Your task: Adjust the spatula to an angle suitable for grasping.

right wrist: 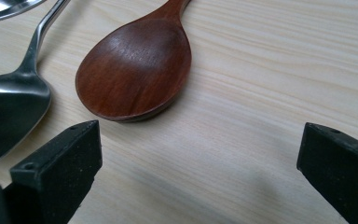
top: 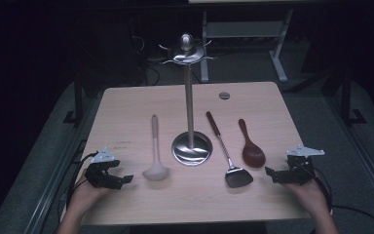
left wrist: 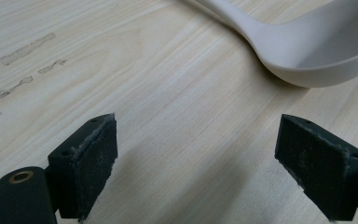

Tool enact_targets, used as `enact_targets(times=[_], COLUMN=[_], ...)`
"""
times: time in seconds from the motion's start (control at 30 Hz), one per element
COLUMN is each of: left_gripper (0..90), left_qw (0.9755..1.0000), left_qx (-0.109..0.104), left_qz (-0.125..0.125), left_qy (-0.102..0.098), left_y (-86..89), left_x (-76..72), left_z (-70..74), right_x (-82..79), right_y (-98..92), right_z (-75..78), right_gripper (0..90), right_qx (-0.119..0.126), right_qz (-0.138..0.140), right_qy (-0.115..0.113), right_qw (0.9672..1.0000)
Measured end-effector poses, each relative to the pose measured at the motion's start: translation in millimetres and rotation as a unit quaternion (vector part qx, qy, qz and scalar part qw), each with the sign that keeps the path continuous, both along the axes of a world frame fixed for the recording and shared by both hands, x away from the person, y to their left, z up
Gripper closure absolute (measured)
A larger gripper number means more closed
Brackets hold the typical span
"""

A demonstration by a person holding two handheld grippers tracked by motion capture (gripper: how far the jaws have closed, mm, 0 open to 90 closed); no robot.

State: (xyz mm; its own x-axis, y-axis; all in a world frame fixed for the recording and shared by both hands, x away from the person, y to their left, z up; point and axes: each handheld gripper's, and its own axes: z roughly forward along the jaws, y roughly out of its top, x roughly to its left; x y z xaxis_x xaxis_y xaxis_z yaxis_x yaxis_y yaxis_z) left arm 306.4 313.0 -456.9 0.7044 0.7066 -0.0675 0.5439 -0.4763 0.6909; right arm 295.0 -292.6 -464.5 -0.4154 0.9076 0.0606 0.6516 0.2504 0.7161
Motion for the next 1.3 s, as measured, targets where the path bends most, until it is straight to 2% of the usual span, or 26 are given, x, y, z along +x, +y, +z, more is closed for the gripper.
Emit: enact_targets(times=[0.07, 0.2, 0.27, 0.3, 0.33, 0.4, 0.47, 0.5, 0.57, 0.63, 0.77, 0.9, 0.93, 1.03, 1.13, 1.3], left_gripper=[12.7, 12.7, 11.7, 11.7, 11.5, 11.4, 11.3, 11.2, 11.2, 11.1, 12.0, 12.1, 12.1, 12.2, 12.4, 12.7], left_qw=[0.9999, 0.9999, 1.0, 0.9999, 1.0, 0.9999, 0.9999, 0.9999, 0.9999, 0.9999, 1.0, 0.9999, 0.9999, 0.9999, 1.0, 1.0], left_qx=[-0.001, 0.006, 0.001, -0.002, 0.008, 0.008, 0.011, 0.012, 0.011, 0.007, 0.006, 0.011, 0.01, 0.01, 0.0, -0.001], left_qz=[0.007, 0.006, 0.007, 0.01, 0.004, 0.004, 0.002, -0.001, 0.002, 0.008, 0.001, -0.005, -0.005, -0.007, 0.0, 0.0], left_qy=[0.011, 0.005, -0.001, 0.003, -0.001, 0.005, 0.005, -0.001, 0.002, 0.007, 0.005, 0.005, 0.004, 0.0, -0.003, -0.004], left_y=[-0.8, -2.4, -4.3, -5.9, -7.6, -9.9, -10.8, -10.9, -11.7, -12.8, -13.2, -13.3, -13.2, -12.6, -13.0, -13.3], left_x=[-0.7, -1.3, -1.8, -2.5, -2.3, -2.6, -1.9, -1.4, -1.4, -1.2, 1.8, -0.1, 0.3, 2.0, 1.5, 1.4], left_z=[-0.3, 1.2, 2.3, 2.4, 2.3, 1.6, 2.2, 2.1, 2.0, 1.8, 2.8, 2.2, 2.2, 3.0, 4.8, 5.0], right_x=[-0.1, -0.1, -0.2, -0.2, -0.2, -0.5, -1.3, -1.4, -1.7, -2.0, -2.4, -2.7, -1.5, 2.4, 11.2, 26.1], right_y=[0.8, 2.2, 3.9, 4.6, 5.5, 6.7, 8.3, 8.9, 9.9, 11.0, 14.6, 29.1, 31.0, 39.8, 50.1, 65.8], right_z=[-0.5, -0.2, 1.7, 2.3, 3.0, 4.3, 6.1, 6.7, 9.0, 11.4, 15.7, 25.7, 26.5, 31.0, 37.5, 43.6], right_gripper=[0.0, 0.0, 0.0, 0.0, 0.1, 4.7, 6.2, 7.4, 11.9, 13.5, 16.5, 20.4, 21.3, 24.8, 28.7, 30.3], right_qx=[-0.002, -0.009, -0.01, -0.009, -0.009, -0.009, -0.01, -0.01, -0.011, -0.004, 0.005, 0.012, 0.011, 0.017, 0.022, 0.014], right_qz=[0.0, 0.001, 0.002, 0.002, 0.001, 0.002, 0.004, 0.005, 0.01, 0.007, 0.013, 0.028, 0.032, 0.038, 0.04, 0.046], right_qy=[0.001, 0.003, 0.005, 0.007, 0.007, 0.007, 0.009, 0.01, 0.006, 0.008, 0.014, 0.01, 0.007, 0.016, 0.029, 0.047], right_qw=[1.0, 0.9999, 0.9999, 0.9999, 0.9999, 0.9999, 0.9999, 0.9999, 0.9999, 0.9999, 0.9998, 0.9995, 0.9994, 0.999, 0.9985, 0.9977])
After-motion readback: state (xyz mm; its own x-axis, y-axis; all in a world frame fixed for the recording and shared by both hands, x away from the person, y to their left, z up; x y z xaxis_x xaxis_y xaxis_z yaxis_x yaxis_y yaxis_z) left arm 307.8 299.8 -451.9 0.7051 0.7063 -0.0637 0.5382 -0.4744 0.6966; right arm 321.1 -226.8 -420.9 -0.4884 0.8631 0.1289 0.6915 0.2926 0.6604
